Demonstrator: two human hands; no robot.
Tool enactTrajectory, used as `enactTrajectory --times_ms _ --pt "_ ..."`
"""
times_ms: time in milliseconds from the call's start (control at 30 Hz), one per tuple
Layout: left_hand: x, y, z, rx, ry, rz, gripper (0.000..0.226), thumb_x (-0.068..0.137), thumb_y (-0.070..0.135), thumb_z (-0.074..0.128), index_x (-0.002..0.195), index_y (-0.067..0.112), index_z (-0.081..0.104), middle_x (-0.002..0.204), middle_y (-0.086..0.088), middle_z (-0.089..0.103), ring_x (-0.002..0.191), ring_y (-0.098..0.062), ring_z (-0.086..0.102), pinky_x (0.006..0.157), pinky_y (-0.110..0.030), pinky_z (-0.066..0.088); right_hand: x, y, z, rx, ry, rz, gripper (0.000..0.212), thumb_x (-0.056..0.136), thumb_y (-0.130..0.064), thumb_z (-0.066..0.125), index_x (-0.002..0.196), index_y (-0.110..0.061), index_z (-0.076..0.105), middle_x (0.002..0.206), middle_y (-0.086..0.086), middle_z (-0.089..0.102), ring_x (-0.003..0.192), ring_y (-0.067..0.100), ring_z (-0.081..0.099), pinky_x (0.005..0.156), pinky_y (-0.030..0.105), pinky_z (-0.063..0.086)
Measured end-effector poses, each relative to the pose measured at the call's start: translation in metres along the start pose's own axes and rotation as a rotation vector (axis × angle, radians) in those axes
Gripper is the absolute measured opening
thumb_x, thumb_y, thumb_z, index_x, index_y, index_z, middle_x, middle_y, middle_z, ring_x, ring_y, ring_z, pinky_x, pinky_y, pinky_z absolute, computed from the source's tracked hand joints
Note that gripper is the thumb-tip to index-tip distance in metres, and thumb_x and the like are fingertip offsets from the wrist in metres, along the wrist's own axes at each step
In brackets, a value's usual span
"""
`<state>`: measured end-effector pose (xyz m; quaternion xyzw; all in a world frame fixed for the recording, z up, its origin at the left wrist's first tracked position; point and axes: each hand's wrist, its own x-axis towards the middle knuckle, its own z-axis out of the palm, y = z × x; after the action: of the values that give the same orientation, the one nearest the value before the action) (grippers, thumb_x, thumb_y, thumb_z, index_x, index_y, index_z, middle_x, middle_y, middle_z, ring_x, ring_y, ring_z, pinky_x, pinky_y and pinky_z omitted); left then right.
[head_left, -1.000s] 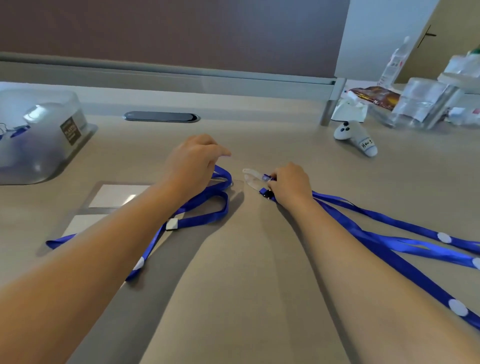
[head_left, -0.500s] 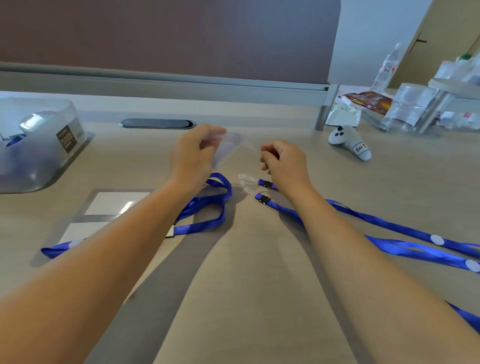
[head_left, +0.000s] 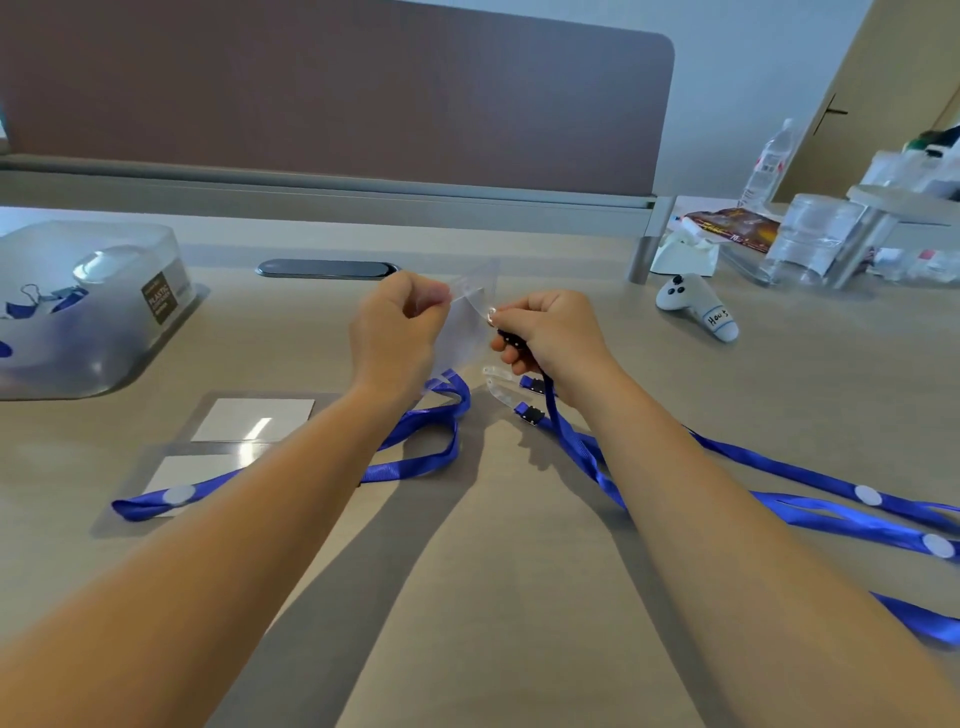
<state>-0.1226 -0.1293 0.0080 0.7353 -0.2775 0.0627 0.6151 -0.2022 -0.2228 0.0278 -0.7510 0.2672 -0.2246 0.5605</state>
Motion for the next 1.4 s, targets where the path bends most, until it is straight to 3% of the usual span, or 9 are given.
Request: enactTrajectory --times_ms 100,400,533,733,900,967,1033,1233,1400 --pt "-0.002 0.002 -0.002 0.056 0.012 0.071 0.014 0.087 0.007 0.052 0.096 0.003 0.063 0.088 -0.002 0.057 0.084 -0.017 0.052 0.065 -0.011 0.040 -0.003 -0.005 0.001 0.078 -0.023 0.040 0.023 0.087 -0.005 0.055 0.064 -0.006 0.055 0.056 0.007 0.054 0.024 0.000 0.045 0.032 0.010 0.042" --pt "-0.007 -0.003 -0.010 0.173 -0.032 0.231 0.017 0.086 0.000 0.052 0.097 0.001 0.064 0.094 -0.013 0.066 0.084 -0.017 0.053 0.065 -0.009 0.038 -0.009 -0.009 0.005 0.243 -0.064 0.130 0.021 0.085 -0.002 0.057 0.064 -0.001 0.056 0.056 0.009 0.053 0.023 0.002 0.044 0.031 0.010 0.039" --pt "-0.002 -0.003 -0.013 0.082 -0.124 0.160 0.020 0.086 -0.001 0.051 0.102 0.003 0.062 0.090 -0.001 0.059 0.084 -0.011 0.053 0.063 -0.001 0.042 -0.008 -0.008 0.009 0.294 -0.103 0.118 0.021 0.087 -0.003 0.056 0.067 -0.006 0.057 0.058 0.008 0.054 0.026 0.001 0.046 0.031 0.011 0.040" --pt "0.004 0.001 -0.019 -0.164 -0.301 -0.036 0.031 0.086 -0.003 0.050 0.116 0.004 0.054 0.077 0.003 0.056 0.075 -0.004 0.053 0.068 -0.012 0.047 -0.008 -0.012 0.013 0.324 -0.133 0.112 0.021 0.090 -0.005 0.051 0.069 -0.009 0.056 0.058 0.004 0.051 0.027 0.002 0.039 0.031 0.012 0.029" --pt "0.005 -0.002 -0.022 0.113 -0.170 0.278 0.031 0.086 -0.006 0.046 0.114 0.002 0.058 0.092 -0.005 0.055 0.077 -0.010 0.050 0.064 0.004 0.039 -0.007 -0.015 0.016 0.347 -0.151 0.158 0.030 0.091 -0.029 0.048 0.069 -0.010 0.055 0.059 0.002 0.052 0.030 0.003 0.036 0.031 0.012 0.027" --pt "0.006 -0.002 -0.029 0.292 -0.153 0.512 0.028 0.083 -0.008 0.049 0.106 -0.001 0.063 0.086 -0.015 0.063 0.076 -0.021 0.053 0.063 -0.003 0.040 -0.007 -0.017 0.017 0.297 -0.162 0.189 0.043 0.088 -0.048 0.046 0.069 -0.011 0.056 0.056 -0.001 0.052 0.033 0.004 0.037 0.033 0.012 0.030" --pt "0.010 -0.005 -0.035 0.445 -0.169 0.695 0.025 0.077 -0.010 0.052 0.096 -0.004 0.067 0.078 -0.023 0.067 0.068 -0.034 0.060 0.062 -0.021 0.042 -0.008 -0.019 0.017 0.236 -0.163 0.210 0.048 0.084 -0.056 0.047 0.068 -0.012 0.058 0.053 -0.002 0.052 0.036 0.004 0.039 0.033 0.011 0.032" --pt "0.013 -0.011 -0.047 0.641 -0.199 0.824 0.027 0.079 -0.002 0.044 0.087 -0.001 0.069 0.070 -0.021 0.068 0.062 -0.036 0.062 0.051 -0.034 0.053 -0.009 -0.019 0.024 0.175 -0.172 0.181 0.032 0.086 -0.037 0.056 0.069 -0.010 0.058 0.057 0.000 0.053 0.039 0.005 0.043 0.035 0.012 0.036" --pt "0.012 -0.016 -0.052 0.635 -0.203 0.811 0.026 0.072 -0.010 0.054 0.091 -0.003 0.069 0.073 -0.021 0.069 0.064 -0.036 0.063 0.055 -0.031 0.053 -0.008 -0.018 0.029 0.192 -0.180 0.125 0.024 0.089 -0.021 0.054 0.069 -0.009 0.059 0.061 0.002 0.057 0.044 0.008 0.047 0.040 0.013 0.040"
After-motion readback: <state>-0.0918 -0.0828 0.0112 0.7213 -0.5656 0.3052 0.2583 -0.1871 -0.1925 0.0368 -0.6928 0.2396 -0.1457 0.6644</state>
